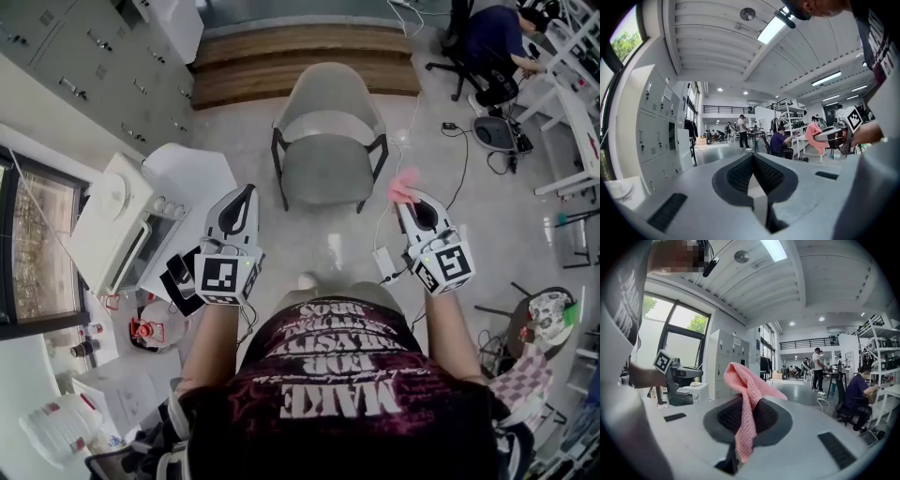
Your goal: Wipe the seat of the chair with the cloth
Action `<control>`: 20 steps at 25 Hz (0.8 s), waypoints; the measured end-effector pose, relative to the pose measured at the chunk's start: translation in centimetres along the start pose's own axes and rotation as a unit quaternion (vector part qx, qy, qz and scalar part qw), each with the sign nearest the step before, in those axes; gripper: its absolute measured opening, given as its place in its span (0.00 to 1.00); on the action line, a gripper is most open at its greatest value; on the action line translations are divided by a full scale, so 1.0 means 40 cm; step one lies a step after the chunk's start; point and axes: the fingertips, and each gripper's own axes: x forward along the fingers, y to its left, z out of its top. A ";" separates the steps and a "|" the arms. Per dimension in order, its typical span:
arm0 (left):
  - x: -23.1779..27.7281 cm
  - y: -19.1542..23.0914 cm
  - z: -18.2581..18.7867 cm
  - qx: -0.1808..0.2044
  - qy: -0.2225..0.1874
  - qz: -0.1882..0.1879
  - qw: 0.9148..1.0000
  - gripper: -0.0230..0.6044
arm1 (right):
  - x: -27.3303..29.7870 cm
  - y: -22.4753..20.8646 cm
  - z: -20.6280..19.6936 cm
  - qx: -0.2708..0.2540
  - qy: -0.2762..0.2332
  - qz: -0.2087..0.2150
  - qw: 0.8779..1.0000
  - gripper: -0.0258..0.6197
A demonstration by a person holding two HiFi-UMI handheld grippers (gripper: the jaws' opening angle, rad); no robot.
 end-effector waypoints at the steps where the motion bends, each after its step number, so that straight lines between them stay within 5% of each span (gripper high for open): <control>1: 0.006 0.008 0.000 0.001 0.000 -0.003 1.000 0.04 | 0.012 0.004 0.002 0.000 0.000 0.000 1.000 0.09; 20: 0.138 0.113 -0.058 -0.010 0.026 0.014 1.000 0.04 | 0.202 -0.080 -0.046 0.013 0.016 0.023 1.000 0.09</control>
